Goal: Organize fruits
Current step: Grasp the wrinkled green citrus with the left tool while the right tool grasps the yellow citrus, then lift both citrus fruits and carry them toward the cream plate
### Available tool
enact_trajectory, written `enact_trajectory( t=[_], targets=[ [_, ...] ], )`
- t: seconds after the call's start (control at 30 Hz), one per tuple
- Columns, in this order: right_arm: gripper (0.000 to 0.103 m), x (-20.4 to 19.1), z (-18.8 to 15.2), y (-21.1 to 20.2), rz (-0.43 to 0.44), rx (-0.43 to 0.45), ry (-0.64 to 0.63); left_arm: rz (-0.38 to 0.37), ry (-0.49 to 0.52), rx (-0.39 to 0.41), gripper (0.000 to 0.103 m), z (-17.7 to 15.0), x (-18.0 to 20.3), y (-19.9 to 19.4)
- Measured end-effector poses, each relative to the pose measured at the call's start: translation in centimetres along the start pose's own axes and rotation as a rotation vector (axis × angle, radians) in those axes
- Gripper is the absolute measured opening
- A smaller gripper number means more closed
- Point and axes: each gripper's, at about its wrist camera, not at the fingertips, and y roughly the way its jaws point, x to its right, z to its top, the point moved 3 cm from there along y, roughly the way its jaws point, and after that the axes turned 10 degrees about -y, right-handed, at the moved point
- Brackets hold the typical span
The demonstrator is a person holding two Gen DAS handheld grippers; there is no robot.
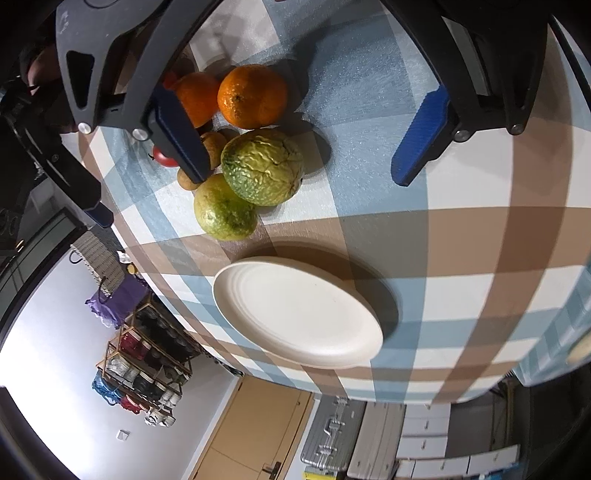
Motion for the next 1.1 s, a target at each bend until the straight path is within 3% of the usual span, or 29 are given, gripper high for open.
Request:
enact_trajectory(
  t=[0.2,0.4,0.47,1.1],
  targets=[
    [0.103,0.3,-0.1,0.7,0.002,-0.010,0.002,-0.060,-0.009,-0.054,0.083,0.1,-0.1,1.4],
    [0.103,0.4,-0.1,1.0,0.002,-0.021,0.007,-0.134,0.011,-0.095,0.060,0.3,0.5,2.3],
    [0.103,0.4,-0.1,1.1,0.005,-0.025,0.009,-0.153,0.018,-0.110,0.047,0.0,0.9,2.4],
    [0.103,-0.7,0.6,1.5,-0.014,-0.039,-0.034,-0.212,0.010,-0.038,0.047,0.9,-0.5,-0.3]
  ],
)
